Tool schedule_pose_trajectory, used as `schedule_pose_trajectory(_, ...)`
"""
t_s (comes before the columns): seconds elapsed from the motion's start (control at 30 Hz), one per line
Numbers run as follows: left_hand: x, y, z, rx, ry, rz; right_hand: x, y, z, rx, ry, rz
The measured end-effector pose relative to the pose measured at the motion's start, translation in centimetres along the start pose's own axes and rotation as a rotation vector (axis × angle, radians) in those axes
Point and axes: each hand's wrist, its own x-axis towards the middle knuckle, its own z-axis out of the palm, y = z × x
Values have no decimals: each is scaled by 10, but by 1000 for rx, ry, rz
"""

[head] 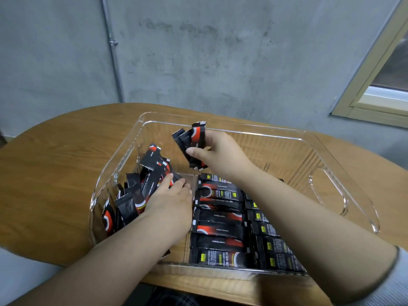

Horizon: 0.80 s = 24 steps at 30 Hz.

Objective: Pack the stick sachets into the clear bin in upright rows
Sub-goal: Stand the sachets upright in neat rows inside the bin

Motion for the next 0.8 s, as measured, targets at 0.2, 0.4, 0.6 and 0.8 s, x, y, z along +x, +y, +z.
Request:
schedule_pose_trajectory(0.2,-1,0,-2,-18,0,1,-44,-4,-48,-84,-25,156)
schedule_pose_trajectory(0.4,-2,-1,-2,11,1,20,-75,-13,-51,-378,-404,228)
schedule_pose_trajectory(0.6,-1,-1,-2,-42,16,-2,-84,-13,-36,-440,-564,239)
schedule_pose_trajectory(0.8,0,-1,2,-44,38,-16,-87,-18,-51,-366,-535,247)
